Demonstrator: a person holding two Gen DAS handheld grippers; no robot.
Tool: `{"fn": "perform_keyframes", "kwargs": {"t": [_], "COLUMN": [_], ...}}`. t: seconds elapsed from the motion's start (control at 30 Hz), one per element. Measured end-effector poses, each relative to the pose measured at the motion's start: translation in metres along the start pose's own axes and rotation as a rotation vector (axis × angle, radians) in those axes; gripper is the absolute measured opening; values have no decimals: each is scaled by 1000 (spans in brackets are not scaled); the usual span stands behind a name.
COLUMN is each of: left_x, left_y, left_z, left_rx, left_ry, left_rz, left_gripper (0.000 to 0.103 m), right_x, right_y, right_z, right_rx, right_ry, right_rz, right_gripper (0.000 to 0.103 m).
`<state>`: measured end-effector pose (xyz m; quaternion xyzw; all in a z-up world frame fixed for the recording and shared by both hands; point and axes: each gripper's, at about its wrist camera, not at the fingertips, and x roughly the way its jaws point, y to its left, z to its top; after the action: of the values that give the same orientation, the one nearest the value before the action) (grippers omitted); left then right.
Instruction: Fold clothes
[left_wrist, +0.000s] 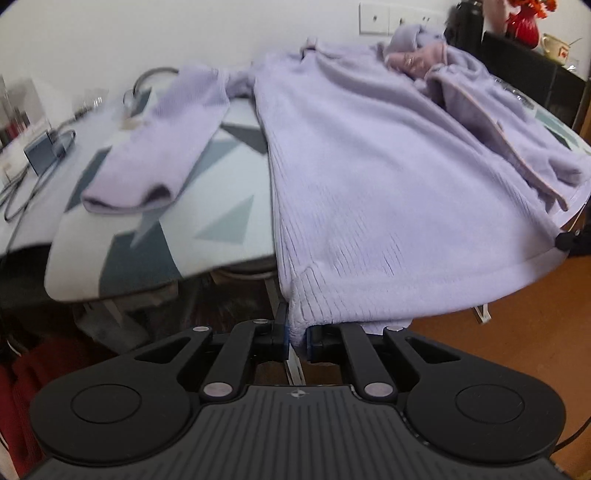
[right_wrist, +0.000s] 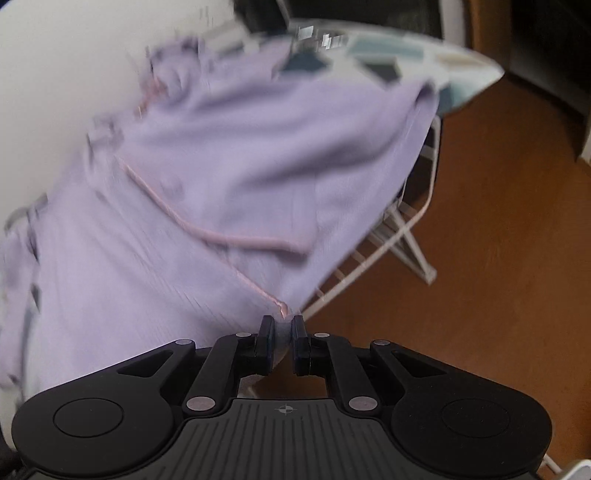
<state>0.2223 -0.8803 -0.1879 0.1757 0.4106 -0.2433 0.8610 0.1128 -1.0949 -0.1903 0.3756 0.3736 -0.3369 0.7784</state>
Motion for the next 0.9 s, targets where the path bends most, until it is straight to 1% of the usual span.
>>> {"fn": "perform_keyframes", "kwargs": {"t": [0.07, 0.1, 0.13, 0.17, 0.2, 0.27, 0.33, 0.37, 0.43, 0.5, 0.57, 0.6, 0.67, 0.73, 0.8, 0.87, 0.9], "left_x": [5, 7, 6, 5, -1, -13, -31, -40, -58, -74, -75, -70, -54, -37, -12, 25, 41], "left_y": [-1, -1, 0, 1, 4, 12, 22, 25, 28, 32, 45, 54, 74, 90, 106, 122, 128], "left_z": [2, 4, 5, 7, 8, 14, 26, 35, 59, 84, 114, 130, 162, 186, 204, 218, 221], "left_rx": [9, 15, 26, 28, 10, -43, -95, -92, -76, -72, -144, -200, -297, -343, -383, -445, -472], "left_ry": [37, 55, 74, 89, 96, 107, 100, 75, -15, -101, -161, -180, -202, -229, -238, -208, -190], "left_rz": [-4, -5, -4, -8, -23, -72, -154, -187, -210, -232, -243, -253, -244, -214, -232, -274, -286], "left_gripper": [19, 34, 48, 51, 52, 52, 52, 53, 64, 65, 65, 65, 65, 65, 65, 62, 54], "right_x": [10, 11, 12, 14, 10, 1, -12, -19, -32, -45, -58, -59, -59, -50, -31, -12, 3], "right_y": [2, 3, 5, 7, 8, 9, 28, 38, 57, 76, 96, 111, 140, 170, 191, 212, 219], "right_z": [-2, -3, -1, 1, 3, 8, 26, 36, 55, 74, 93, 107, 134, 164, 192, 220, 226], "right_rx": [-16, -18, -22, -26, -27, -29, -46, -55, -73, -91, -108, -102, -100, -122, -135, -147, -156], "right_ry": [29, 30, 46, 62, 69, 84, 54, 39, 9, -21, -51, -62, -86, -117, -131, -145, -149], "right_rz": [-15, -23, -34, -45, -45, -45, 35, 75, 154, 234, 313, 341, 401, 461, 437, 412, 379], "right_gripper": [9, 10, 15, 21, 34, 36, 36, 37, 37, 38, 40, 41, 42, 41, 40, 40, 39]}}
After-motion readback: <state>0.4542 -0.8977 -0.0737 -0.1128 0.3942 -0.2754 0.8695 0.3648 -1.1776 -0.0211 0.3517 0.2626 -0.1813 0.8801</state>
